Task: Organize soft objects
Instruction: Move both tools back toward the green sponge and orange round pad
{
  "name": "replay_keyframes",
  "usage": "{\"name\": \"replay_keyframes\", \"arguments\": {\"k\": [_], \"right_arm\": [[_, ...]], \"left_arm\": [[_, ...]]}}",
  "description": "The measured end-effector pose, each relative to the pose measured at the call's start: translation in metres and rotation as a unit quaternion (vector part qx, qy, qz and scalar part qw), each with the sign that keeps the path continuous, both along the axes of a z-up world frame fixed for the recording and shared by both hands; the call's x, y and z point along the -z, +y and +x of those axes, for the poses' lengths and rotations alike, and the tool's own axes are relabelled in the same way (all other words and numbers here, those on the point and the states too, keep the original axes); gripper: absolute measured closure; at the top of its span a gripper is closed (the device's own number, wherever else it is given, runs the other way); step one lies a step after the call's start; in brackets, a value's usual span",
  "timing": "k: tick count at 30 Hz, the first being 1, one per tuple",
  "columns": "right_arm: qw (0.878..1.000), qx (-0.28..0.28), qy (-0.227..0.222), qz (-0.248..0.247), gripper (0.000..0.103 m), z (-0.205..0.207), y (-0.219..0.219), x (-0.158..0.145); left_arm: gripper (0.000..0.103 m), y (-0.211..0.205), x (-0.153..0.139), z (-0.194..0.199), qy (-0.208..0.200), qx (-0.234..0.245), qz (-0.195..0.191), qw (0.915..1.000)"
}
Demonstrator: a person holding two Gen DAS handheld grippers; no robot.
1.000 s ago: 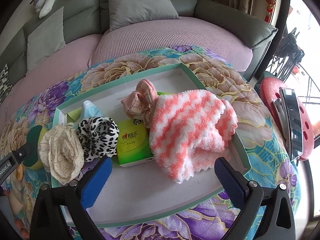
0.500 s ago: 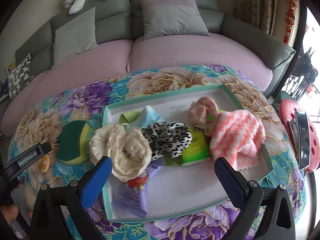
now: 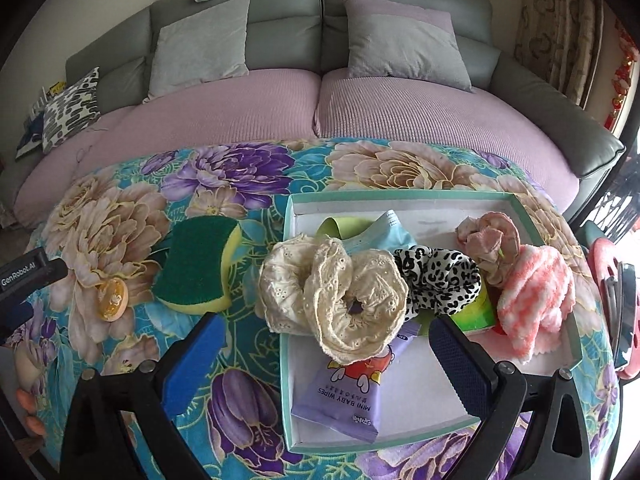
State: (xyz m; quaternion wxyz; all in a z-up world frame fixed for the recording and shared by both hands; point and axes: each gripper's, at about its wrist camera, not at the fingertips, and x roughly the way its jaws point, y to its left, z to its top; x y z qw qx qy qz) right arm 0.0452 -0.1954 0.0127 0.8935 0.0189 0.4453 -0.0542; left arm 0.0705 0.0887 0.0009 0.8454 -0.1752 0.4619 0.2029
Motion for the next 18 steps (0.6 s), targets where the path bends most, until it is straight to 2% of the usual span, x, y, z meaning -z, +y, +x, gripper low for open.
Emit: {"name": "replay_keyframes", "arguments": {"k": [8, 18], "right_arm": [[0.999, -0.033, -0.015, -0.009, 0.000, 0.013, 0.026, 0.003], [0.994, -0.088, -0.053, -0.027, 0.000, 0.028, 0.055, 0.005]], "left_arm": [[0.015, 0.020, 0.003, -0.005, -0.005, -0.018, -0.012, 0.9997], [0.015, 0.019, 0.021, 0.006, 0.014, 0.011, -0.044, 0.9989]]}}
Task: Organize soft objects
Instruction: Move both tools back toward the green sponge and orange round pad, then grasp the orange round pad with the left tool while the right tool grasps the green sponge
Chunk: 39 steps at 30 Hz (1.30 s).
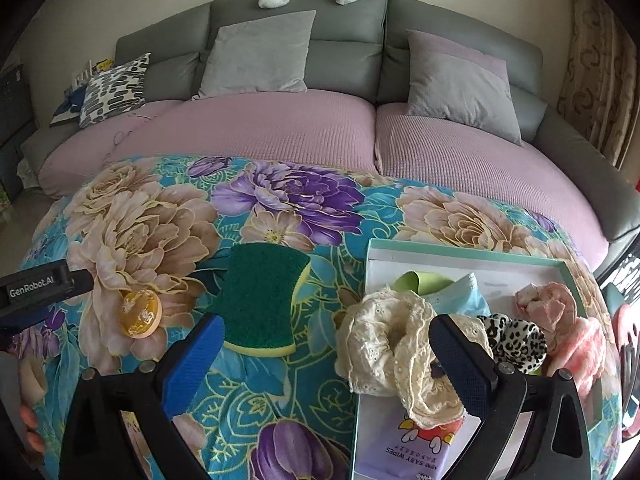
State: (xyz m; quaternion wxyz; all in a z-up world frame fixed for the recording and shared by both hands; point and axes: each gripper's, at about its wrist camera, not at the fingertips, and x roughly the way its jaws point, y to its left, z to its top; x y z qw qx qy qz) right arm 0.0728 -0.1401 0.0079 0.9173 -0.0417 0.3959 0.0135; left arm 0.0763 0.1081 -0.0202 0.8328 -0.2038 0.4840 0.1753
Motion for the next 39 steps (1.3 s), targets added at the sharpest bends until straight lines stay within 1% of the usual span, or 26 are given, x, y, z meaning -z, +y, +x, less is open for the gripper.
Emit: {"name": "replay_keyframes", "arguments": {"k": [2, 4, 9, 13, 17, 22, 24, 35, 38, 39], "right_arm": [[1.000, 0.003, -0.004, 0.001, 0.000, 0.001, -0.002, 0.001], [1.000, 0.010, -0.005, 0.012, 0.000, 0.002, -0.007, 0.001], [0.999, 0.027, -0.014, 0.021, 0.000, 0.003, -0.020, -0.002], [0.999, 0.034, -0.011, 0.028, 0.000, 0.005, -0.025, -0.001], [0.999, 0.029, -0.006, 0.023, 0.000, 0.007, -0.022, 0.003], [1.000, 0.021, -0.004, 0.013, 0.000, 0.008, -0.015, 0.006], [1.000, 0.019, -0.002, 0.011, 0.000, 0.008, -0.014, 0.008], [1.000, 0.015, 0.012, 0.003, 0.000, 0.010, -0.010, 0.015], [1.000, 0.015, 0.013, 0.003, 0.000, 0.010, -0.010, 0.016], [1.000, 0.015, 0.014, 0.003, 0.000, 0.010, -0.010, 0.016]], "left_arm": [[0.015, -0.003, 0.004, 0.004, -0.002, 0.011, -0.011, 0.9999], [0.015, -0.005, 0.008, 0.008, -0.004, 0.017, -0.024, 0.9996], [0.015, -0.017, 0.013, 0.019, -0.011, 0.036, -0.022, 0.9991], [0.015, -0.027, 0.023, 0.029, 0.006, 0.057, -0.029, 0.9979], [0.015, -0.037, 0.033, 0.040, 0.030, 0.070, -0.007, 0.9971], [0.015, -0.044, 0.050, 0.047, 0.060, 0.074, -0.009, 0.9954], [0.015, -0.047, 0.054, 0.048, 0.068, 0.074, -0.003, 0.9949], [0.015, -0.058, 0.062, 0.052, 0.075, 0.094, 0.035, 0.9921], [0.016, -0.057, 0.063, 0.052, 0.074, 0.096, 0.039, 0.9919], [0.018, -0.058, 0.063, 0.053, 0.073, 0.098, 0.037, 0.9918]]}}
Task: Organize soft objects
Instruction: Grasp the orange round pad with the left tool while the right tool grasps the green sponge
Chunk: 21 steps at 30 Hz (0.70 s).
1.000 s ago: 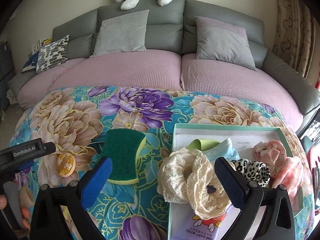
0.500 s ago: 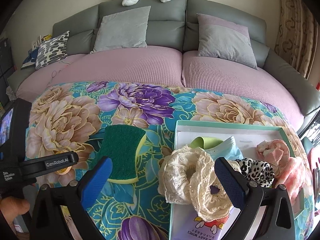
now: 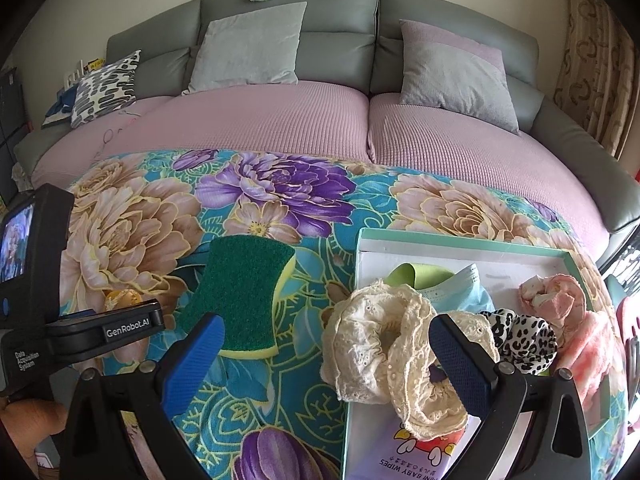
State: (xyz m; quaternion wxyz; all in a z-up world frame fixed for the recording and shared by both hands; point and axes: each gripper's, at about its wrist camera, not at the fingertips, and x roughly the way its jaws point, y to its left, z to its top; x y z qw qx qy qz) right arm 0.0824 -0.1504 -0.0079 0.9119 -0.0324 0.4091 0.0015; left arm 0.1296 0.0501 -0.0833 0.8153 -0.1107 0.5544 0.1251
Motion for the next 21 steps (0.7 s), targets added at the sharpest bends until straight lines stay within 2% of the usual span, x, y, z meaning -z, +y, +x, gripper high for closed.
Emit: {"name": "replay_keyframes", "arguments": {"k": [5, 9, 16, 21], "right_arm": [[1.000, 0.003, 0.001, 0.005, 0.000, 0.001, -0.003, 0.000], [1.000, 0.004, 0.003, 0.009, 0.000, 0.001, -0.005, 0.001], [1.000, 0.003, 0.006, 0.010, 0.000, 0.003, -0.004, 0.003], [1.000, -0.006, 0.005, 0.005, 0.000, 0.003, 0.003, 0.004]], "left_arm": [[0.031, -0.002, -0.003, -0.002, -0.002, 0.013, -0.009, 0.9999], [0.052, -0.011, -0.006, 0.001, -0.008, 0.024, -0.013, 0.9996], [0.054, -0.015, -0.010, 0.002, -0.013, 0.020, -0.025, 0.9994], [0.054, -0.001, -0.016, -0.004, -0.023, 0.010, -0.054, 0.9983]]}}
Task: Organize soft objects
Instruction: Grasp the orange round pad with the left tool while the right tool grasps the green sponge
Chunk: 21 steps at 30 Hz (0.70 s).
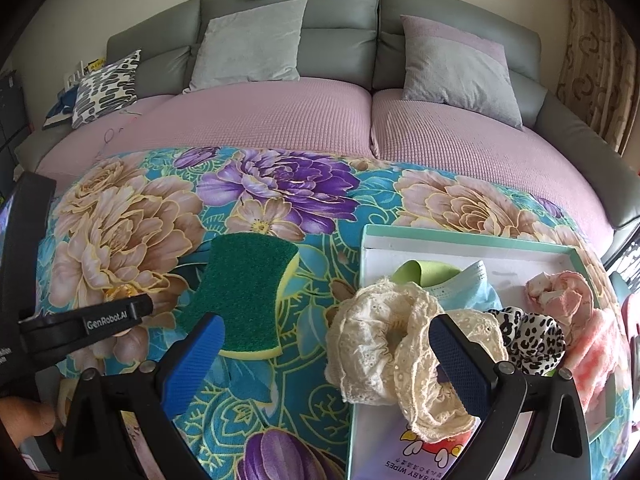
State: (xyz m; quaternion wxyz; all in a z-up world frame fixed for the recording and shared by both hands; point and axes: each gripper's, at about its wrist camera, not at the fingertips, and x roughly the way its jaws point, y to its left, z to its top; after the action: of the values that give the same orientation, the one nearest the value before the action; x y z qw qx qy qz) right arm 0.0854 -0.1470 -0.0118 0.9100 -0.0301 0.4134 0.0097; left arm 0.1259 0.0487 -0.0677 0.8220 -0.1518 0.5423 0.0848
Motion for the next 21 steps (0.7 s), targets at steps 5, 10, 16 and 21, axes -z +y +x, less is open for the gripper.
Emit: {"name": "replay_keyframes", "arguments": {"k": [5, 10, 16, 21], "right_arm": [[1.000, -0.019, -0.002, -0.005, 0.000, -0.001, 0.013, 0.000], [0.999, -0.042, 0.002, 0.011, 0.000, 0.002, 0.024, 0.000], [0.997, -0.066, 0.017, 0.039, 0.000, 0.009, 0.036, 0.006], [0.995, -0.080, 0.033, 0.051, 0.000, 0.013, 0.043, 0.013]], "left_arm": [[0.054, 0.005, -0.011, -0.004, -0.013, -0.007, -0.006, 0.9999], [0.054, 0.012, -0.025, -0.012, -0.031, -0.022, -0.004, 0.9993], [0.054, 0.026, -0.036, -0.017, -0.043, -0.041, -0.009, 0.9982], [0.054, 0.034, -0.036, -0.016, -0.043, -0.053, -0.017, 0.9975]]}}
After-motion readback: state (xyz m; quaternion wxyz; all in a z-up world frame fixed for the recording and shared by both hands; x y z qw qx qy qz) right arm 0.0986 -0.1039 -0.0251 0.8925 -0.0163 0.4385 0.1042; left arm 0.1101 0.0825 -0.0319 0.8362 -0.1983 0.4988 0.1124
